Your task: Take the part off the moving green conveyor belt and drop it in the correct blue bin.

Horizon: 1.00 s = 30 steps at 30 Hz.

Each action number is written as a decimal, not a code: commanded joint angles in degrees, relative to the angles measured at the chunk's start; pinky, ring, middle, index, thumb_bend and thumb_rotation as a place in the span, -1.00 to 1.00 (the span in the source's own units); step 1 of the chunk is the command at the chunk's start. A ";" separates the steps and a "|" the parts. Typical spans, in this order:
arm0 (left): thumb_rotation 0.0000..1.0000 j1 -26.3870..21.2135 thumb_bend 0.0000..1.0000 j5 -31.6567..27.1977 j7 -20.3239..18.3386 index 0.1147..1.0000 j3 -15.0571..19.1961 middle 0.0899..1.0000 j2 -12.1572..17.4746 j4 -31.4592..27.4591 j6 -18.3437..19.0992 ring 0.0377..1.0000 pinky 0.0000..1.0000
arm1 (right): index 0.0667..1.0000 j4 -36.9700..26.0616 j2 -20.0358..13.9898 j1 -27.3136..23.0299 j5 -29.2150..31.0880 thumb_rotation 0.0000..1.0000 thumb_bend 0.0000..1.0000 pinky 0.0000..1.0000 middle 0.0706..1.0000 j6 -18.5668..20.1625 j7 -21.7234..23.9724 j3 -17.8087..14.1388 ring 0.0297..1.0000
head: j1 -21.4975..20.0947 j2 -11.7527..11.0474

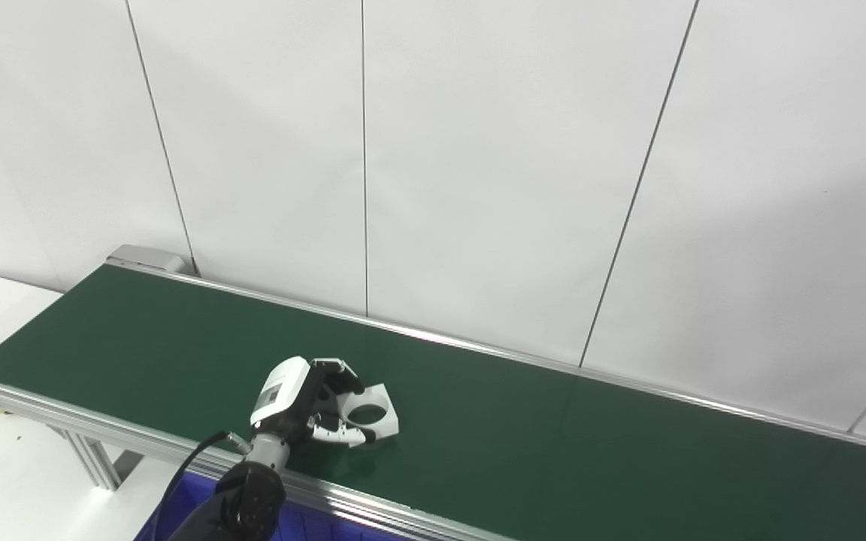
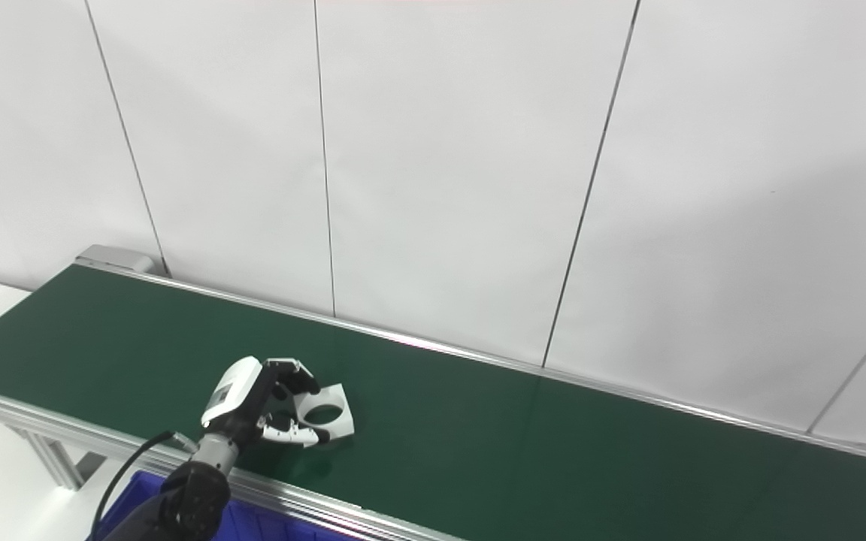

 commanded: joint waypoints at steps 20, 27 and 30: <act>-1.00 3.37 0.00 -0.46 1.80 -0.09 2.35 -0.08 1.48 -12.34 -4.18 -0.20 -0.12 | 0.77 -1.82 0.37 -0.25 0.16 -0.28 1.00 0.45 0.64 -3.42 -0.69 0.37 0.61 | -0.52 1.08; -1.00 7.70 0.00 -0.22 0.16 -0.10 3.06 -0.08 0.99 -20.04 -2.72 -0.19 -0.09 | 0.77 -2.12 0.03 -0.17 0.01 -0.29 1.00 0.45 0.66 -3.46 -0.67 0.28 0.62 | -1.38 1.92; -1.00 9.25 0.00 -0.75 -0.51 -0.10 3.28 -0.08 0.53 -22.22 -2.87 -0.19 -0.10 | 0.76 -2.14 -0.13 -0.14 0.86 -0.31 0.99 0.44 0.64 -3.41 -0.11 0.17 0.61 | -2.45 2.63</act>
